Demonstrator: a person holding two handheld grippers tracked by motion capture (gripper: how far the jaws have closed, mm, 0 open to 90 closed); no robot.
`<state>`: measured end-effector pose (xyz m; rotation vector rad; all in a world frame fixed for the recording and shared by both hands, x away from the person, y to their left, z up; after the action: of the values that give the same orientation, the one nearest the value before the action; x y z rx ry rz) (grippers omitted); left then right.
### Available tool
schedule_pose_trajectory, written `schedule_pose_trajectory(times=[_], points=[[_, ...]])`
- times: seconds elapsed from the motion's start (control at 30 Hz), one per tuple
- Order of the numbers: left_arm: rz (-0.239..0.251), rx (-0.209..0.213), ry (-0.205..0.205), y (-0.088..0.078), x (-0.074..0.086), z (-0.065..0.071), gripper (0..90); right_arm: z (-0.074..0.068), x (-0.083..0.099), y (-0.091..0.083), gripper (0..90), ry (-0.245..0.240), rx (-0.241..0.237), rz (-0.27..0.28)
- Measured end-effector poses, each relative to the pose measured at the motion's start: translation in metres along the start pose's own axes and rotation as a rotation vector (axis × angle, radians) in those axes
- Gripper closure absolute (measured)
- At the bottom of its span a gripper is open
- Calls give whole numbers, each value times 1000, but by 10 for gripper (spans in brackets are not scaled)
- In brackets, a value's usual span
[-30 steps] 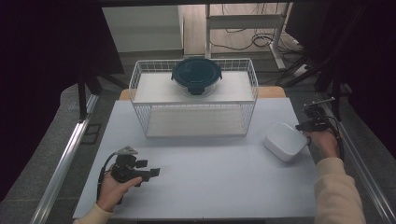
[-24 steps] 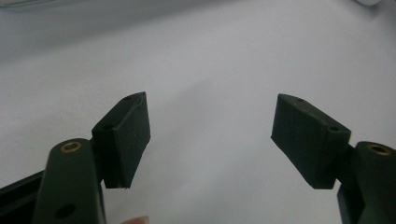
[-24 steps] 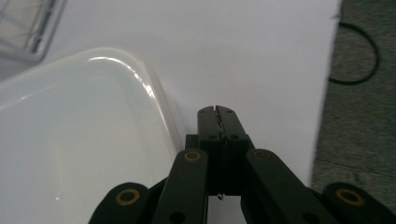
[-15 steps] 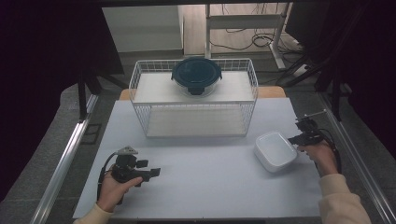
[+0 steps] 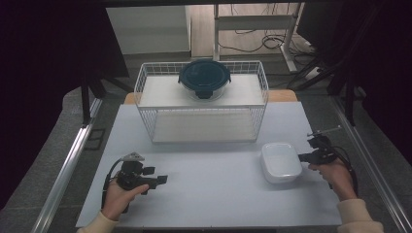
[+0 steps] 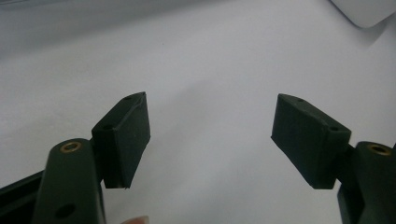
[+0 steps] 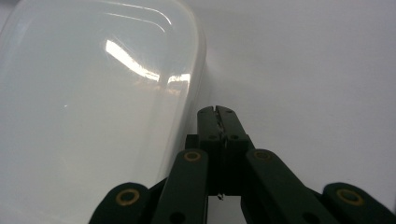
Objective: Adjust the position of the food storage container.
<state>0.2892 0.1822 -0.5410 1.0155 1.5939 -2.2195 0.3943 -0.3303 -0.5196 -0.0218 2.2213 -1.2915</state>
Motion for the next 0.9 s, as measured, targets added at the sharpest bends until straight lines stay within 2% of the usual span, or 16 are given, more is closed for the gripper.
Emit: schedule_pose_trajectory(times=[0.2,0.27,0.43,0.6,0.63,0.73,0.77,0.87,0.9], points=[[2,-1,-4,0,0,-1,271,-17,2,12,898,-32,-38,-12],[2,0,-4,0,0,-1,272,-19,2,13,898,-37,-41,-13],[5,4,-6,-1,0,0,271,-36,0,22,898,-62,-69,-16],[4,2,-5,-1,0,0,271,-55,-2,32,898,-107,-101,-22],[4,2,-5,-1,0,0,271,-55,-2,32,898,-107,-101,-22],[4,2,-6,-1,0,0,271,-70,-2,40,898,-139,-121,-31],[5,2,-8,-1,0,0,271,-70,-2,40,898,-139,-121,-31],[4,2,-10,0,-1,-2,271,-87,-1,47,898,-181,-142,-42],[4,2,-10,0,-1,-2,271,-87,-1,47,898,-181,-142,-42]])
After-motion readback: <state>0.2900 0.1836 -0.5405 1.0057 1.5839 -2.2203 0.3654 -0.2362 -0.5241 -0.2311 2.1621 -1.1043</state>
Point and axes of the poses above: each handheld gripper's, and its own axes: y roughly forward along the jaws, x roughly out of its underside, z roughly to its right, the point moved 6 cm from there along y, roughly forward along the jaws, and after that the axes turned 15 degrees about -x, right-handed, at the moved point
